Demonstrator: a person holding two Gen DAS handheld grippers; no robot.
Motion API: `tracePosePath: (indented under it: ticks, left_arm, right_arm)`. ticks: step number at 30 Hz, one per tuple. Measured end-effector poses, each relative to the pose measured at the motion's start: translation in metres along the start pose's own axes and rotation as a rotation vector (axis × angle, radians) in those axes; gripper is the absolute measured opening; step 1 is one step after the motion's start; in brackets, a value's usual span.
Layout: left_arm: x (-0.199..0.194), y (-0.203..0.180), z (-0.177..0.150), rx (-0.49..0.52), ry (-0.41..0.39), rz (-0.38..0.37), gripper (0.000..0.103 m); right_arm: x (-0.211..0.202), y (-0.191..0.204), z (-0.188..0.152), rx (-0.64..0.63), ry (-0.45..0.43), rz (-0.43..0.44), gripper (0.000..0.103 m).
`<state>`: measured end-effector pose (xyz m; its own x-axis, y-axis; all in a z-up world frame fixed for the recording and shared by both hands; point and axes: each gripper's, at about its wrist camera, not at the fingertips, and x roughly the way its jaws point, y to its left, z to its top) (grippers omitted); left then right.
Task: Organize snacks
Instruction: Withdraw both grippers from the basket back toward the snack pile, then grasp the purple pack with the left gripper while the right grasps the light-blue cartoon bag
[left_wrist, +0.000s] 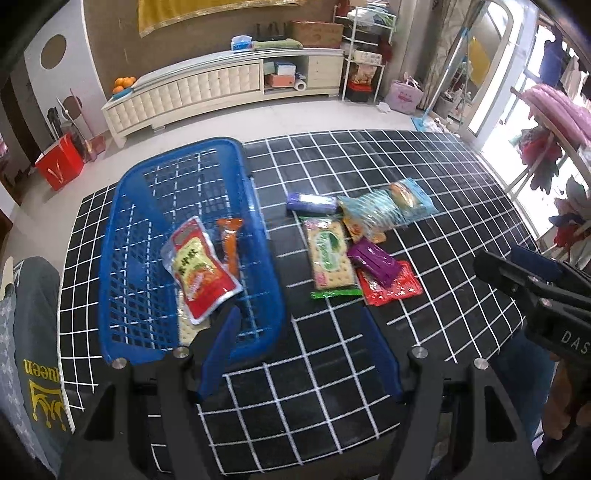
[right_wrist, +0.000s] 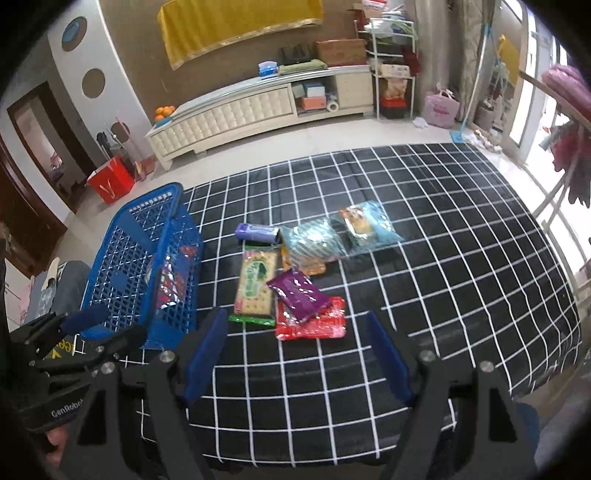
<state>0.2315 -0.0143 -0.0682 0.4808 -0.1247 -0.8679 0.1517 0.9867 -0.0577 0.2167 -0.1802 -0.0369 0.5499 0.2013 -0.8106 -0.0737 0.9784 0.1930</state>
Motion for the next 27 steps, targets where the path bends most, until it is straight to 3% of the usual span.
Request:
tracePosePath:
  ticks: [16, 27]
  left_arm:
    - [0.027, -0.082, -0.011, 0.047, 0.025, -0.014, 0.065]
    - [0.067, -0.129, 0.0, 0.111, 0.073, -0.005, 0.065]
  right_arm:
    - [0.007, -0.07, -0.027, 0.028, 0.038, -0.011, 0.08]
    - [0.036, -0.121, -0.022, 0.039, 0.08, -0.015, 0.08]
